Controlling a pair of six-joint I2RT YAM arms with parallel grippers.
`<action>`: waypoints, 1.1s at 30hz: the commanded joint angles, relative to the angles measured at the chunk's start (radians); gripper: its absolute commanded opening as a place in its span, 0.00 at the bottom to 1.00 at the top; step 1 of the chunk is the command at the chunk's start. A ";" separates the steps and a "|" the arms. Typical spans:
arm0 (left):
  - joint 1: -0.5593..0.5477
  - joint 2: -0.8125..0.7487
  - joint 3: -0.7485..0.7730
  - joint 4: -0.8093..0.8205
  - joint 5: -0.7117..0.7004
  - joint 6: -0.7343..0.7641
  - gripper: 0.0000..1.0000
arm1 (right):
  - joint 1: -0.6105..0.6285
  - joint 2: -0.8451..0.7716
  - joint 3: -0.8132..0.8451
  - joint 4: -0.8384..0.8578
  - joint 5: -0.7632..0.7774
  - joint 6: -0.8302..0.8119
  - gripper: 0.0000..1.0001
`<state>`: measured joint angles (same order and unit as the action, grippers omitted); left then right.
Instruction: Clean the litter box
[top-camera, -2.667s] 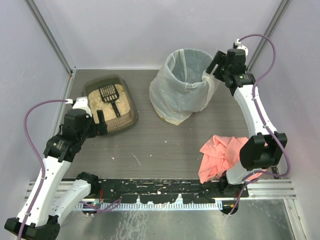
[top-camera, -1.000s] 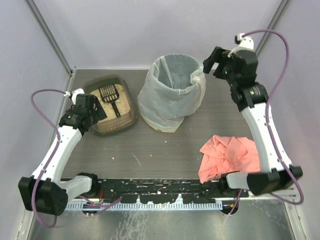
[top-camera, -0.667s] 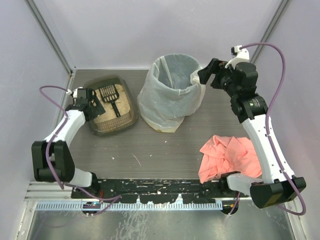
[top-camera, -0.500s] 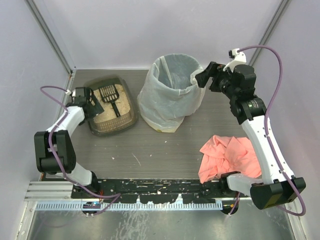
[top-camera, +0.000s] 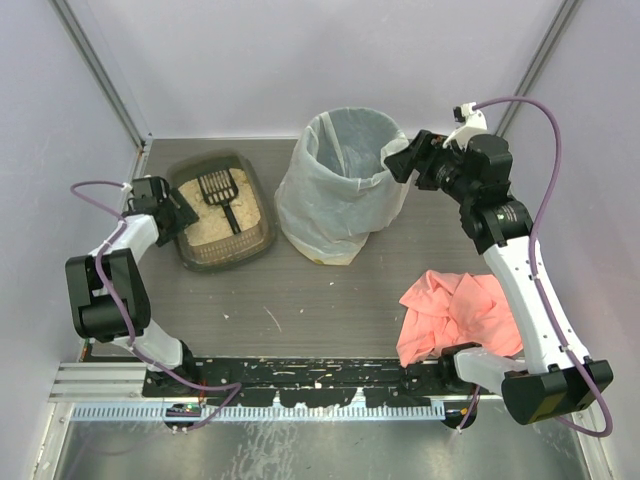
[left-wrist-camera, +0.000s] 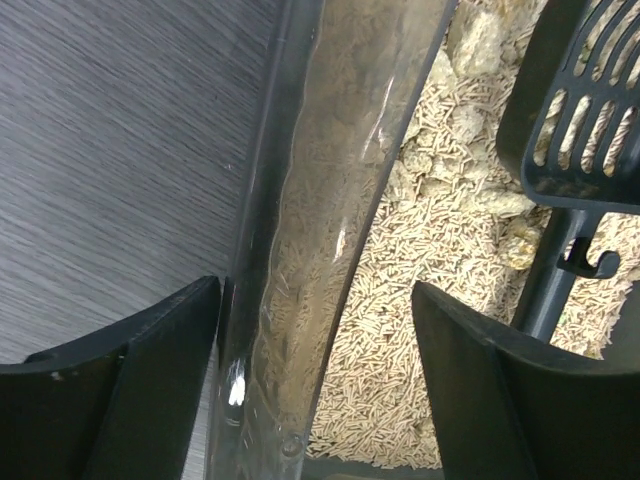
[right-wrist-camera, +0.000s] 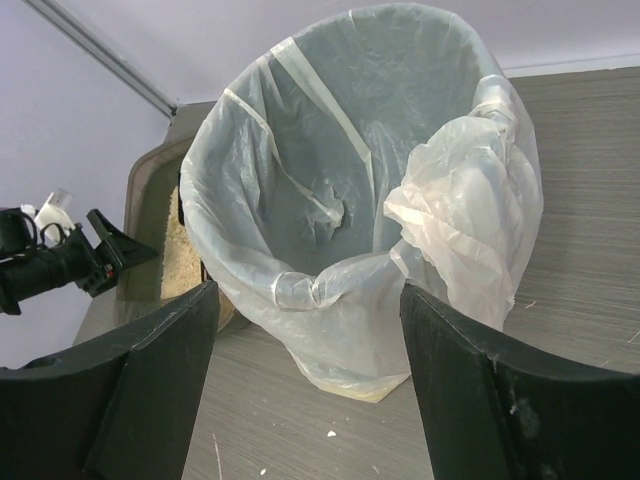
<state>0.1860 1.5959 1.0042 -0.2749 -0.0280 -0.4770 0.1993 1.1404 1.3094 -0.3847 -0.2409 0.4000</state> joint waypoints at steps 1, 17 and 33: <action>0.012 0.012 -0.014 0.080 0.041 0.021 0.74 | 0.000 -0.024 -0.002 0.063 -0.034 0.018 0.77; -0.021 -0.036 -0.091 0.066 0.182 0.026 0.34 | -0.001 -0.038 -0.035 0.073 -0.049 0.026 0.73; -0.153 -0.240 -0.241 -0.064 0.167 -0.015 0.27 | 0.000 -0.084 -0.087 0.061 -0.055 0.026 0.73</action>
<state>0.0982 1.4437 0.7971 -0.2726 0.0593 -0.4835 0.1993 1.0924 1.2278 -0.3664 -0.2829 0.4210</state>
